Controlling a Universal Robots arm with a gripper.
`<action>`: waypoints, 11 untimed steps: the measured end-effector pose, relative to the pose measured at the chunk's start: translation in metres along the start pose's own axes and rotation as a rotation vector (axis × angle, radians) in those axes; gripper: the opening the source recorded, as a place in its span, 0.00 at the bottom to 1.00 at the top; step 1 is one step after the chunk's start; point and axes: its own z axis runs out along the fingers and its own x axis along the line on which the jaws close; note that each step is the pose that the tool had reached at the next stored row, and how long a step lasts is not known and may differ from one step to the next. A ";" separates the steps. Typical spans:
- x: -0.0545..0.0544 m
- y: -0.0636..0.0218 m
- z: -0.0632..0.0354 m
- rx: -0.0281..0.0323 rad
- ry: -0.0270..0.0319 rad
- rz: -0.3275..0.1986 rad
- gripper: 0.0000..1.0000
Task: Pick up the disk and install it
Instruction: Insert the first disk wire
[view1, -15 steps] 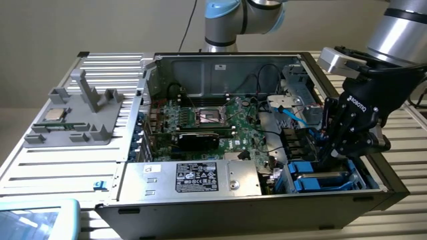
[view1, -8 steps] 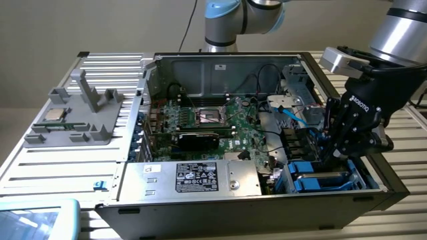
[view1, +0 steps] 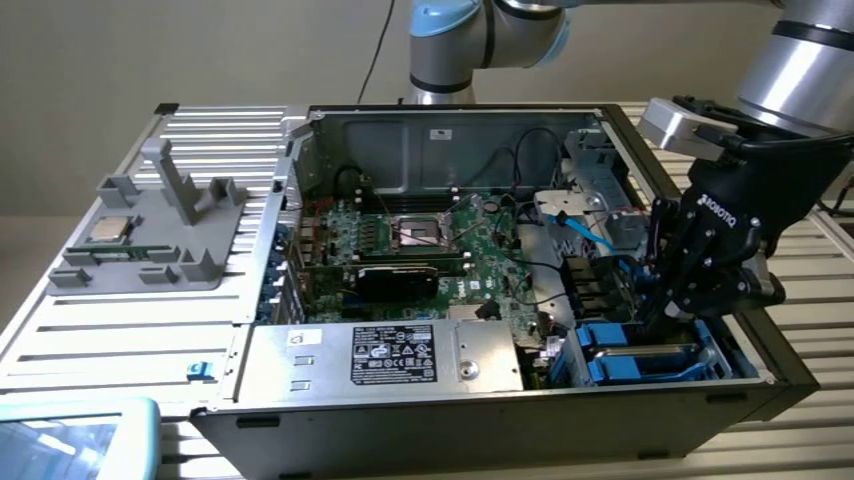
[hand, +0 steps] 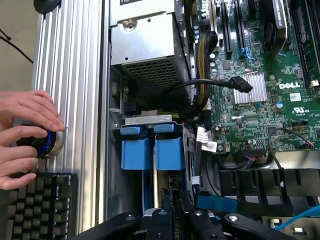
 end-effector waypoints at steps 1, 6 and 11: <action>0.000 0.0003 0.0004 0.0003 0.0002 0.000 0.17; 0.000 0.0005 0.0007 0.0002 0.0005 0.000 0.17; 0.000 0.0006 0.0011 0.0002 0.0004 0.000 0.17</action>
